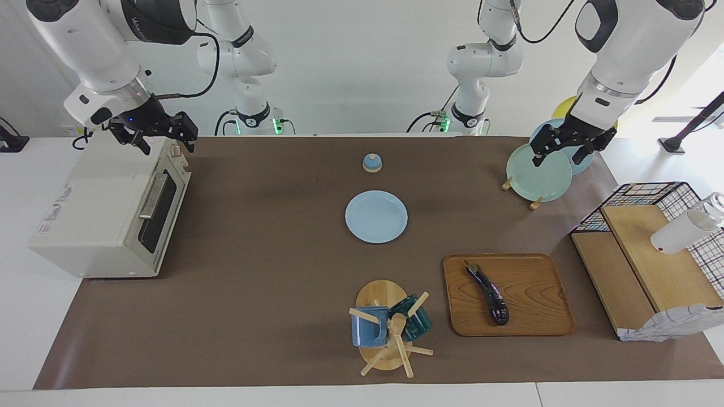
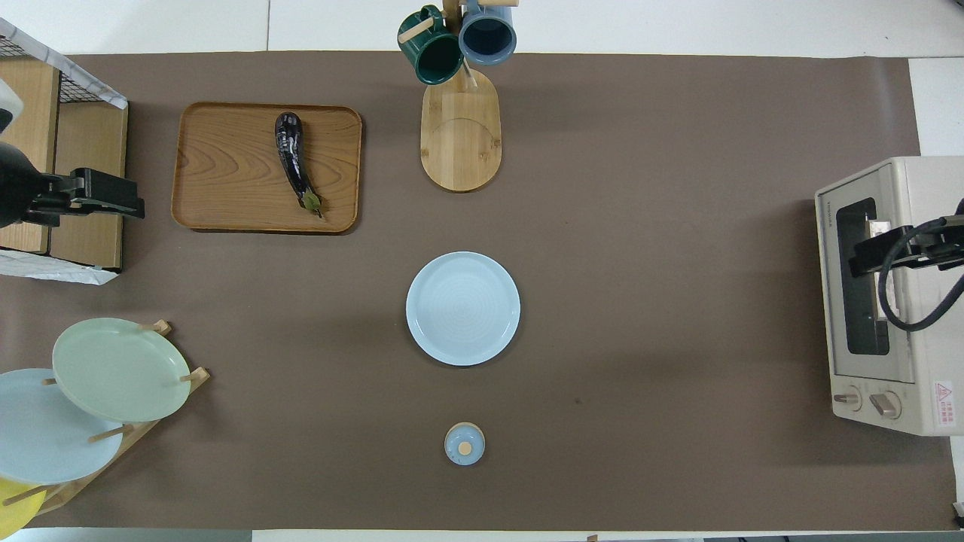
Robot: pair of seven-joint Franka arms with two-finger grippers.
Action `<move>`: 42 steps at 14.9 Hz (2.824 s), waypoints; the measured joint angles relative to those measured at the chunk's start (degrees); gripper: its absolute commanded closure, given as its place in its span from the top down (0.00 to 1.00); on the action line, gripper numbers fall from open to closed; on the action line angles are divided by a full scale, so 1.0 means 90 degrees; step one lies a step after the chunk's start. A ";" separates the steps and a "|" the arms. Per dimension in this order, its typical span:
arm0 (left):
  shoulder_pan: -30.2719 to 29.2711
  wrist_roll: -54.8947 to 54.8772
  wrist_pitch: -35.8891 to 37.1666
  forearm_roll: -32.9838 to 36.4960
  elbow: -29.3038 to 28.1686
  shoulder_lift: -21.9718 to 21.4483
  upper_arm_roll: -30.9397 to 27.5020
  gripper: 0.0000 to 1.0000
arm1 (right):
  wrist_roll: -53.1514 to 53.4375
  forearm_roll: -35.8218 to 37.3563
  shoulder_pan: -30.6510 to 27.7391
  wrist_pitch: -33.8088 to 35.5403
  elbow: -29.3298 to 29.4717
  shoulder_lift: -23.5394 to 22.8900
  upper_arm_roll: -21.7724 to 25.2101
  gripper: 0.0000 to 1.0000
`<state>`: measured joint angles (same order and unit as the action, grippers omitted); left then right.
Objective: Put eggplant into oven
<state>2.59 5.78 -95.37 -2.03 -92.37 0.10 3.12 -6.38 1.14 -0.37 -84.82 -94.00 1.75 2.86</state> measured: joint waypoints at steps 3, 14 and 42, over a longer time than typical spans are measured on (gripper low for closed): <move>0.0012 0.0044 -0.0306 -0.0316 0.0014 0.0427 0.0026 1.00 | 0.0000 0.0000 0.0000 0.0000 0.0000 0.0000 0.0000 1.00; 0.0673 0.0514 -0.2278 -0.0388 0.2037 0.4291 -0.0137 1.00 | -0.0543 0.0000 0.0008 -0.1071 -0.0675 0.0156 -0.0004 0.00; 0.0931 0.1110 -0.3607 -0.0287 0.0945 0.3810 -0.0184 0.00 | 0.0201 0.1746 -0.0185 -0.3051 -0.2942 0.0395 -0.0046 0.00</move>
<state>10.97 15.77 -127.84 -4.62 -83.86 34.39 1.47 -4.57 16.86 -2.03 -112.28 -120.48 5.30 2.44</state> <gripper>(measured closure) 0.621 0.991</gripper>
